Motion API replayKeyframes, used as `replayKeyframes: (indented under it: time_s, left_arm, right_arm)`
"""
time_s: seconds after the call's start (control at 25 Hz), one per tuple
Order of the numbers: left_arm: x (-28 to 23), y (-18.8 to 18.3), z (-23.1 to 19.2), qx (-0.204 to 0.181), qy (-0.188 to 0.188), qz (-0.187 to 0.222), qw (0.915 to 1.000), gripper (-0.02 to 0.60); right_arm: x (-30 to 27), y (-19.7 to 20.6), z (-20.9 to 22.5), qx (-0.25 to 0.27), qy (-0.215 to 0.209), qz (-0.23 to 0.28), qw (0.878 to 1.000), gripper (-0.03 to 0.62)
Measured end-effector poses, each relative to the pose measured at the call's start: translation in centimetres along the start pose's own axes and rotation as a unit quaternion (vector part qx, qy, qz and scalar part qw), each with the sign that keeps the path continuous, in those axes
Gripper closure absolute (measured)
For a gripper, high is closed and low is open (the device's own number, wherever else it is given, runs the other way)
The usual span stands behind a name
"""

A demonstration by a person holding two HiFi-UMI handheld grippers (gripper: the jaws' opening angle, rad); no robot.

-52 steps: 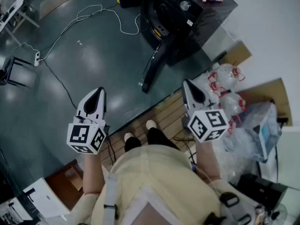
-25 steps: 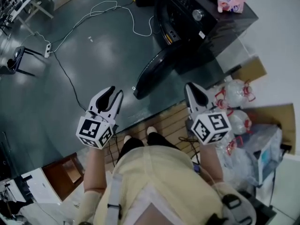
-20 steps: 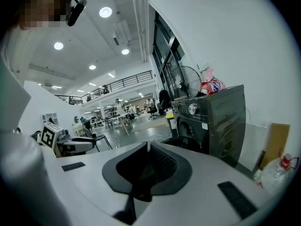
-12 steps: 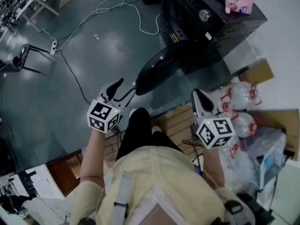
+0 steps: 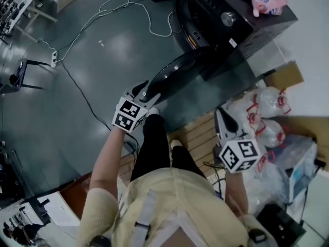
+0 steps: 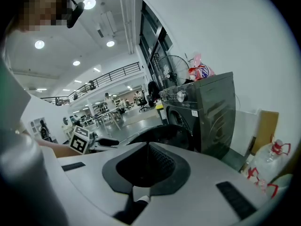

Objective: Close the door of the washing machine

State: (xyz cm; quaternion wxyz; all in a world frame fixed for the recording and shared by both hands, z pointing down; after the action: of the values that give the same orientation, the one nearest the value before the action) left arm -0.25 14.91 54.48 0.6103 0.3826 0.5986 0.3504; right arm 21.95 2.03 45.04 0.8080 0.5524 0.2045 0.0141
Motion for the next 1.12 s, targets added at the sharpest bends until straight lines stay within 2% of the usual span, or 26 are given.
replayKeyframes:
  time_s: [0.08, 0.28, 0.52, 0.68, 0.76, 1.12]
  left_arm:
    - [-1.4, 0.5, -1.2, -0.019, 0.011, -0.010, 0.9997, 0.351]
    - [-4.0, 0.6, -3.7, -0.028, 0.031, -0.016, 0.9990, 0.352]
    - [-5.4, 1.0, -5.5, -0.061, 0.051, -0.027, 0.9965, 0.353]
    - [-5.9, 1.0, -7.0, -0.062, 0.062, -0.028, 0.9957, 0.366]
    - [-6.0, 1.0, -8.0, -0.066, 0.070, -0.030, 0.9949, 0.420]
    - [-6.5, 1.3, -9.7, -0.065, 0.143, -0.046, 0.9865, 0.430]
  right_arm:
    - [-0.7, 0.0, -0.1, 0.002, 0.008, -0.005, 1.000, 0.589]
    - [-2.4, 0.9, 0.0, -0.005, 0.026, -0.024, 0.999, 0.589]
    - [-5.3, 1.0, -1.1, -0.005, 0.027, -0.033, 0.999, 0.589]
    - [-7.7, 0.6, -2.2, -0.003, 0.021, -0.036, 0.999, 0.589]
    - [-9.3, 0.1, -3.1, -0.001, 0.020, -0.038, 0.999, 0.589]
    - [-16.1, -3.8, -7.6, -0.005, 0.037, -0.064, 0.997, 0.589]
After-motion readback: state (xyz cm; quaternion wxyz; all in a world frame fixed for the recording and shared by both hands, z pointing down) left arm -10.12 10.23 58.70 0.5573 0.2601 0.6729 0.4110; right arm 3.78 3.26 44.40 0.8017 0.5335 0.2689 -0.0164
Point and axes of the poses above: the fingertips, and each gripper's own axes: x backward along the fingers, z to its right, y out of its underside, the point moved 2 cm from there along x, backward along the fingers, and after that the axes turned 9 degrees about z, right-handed, at the moved point
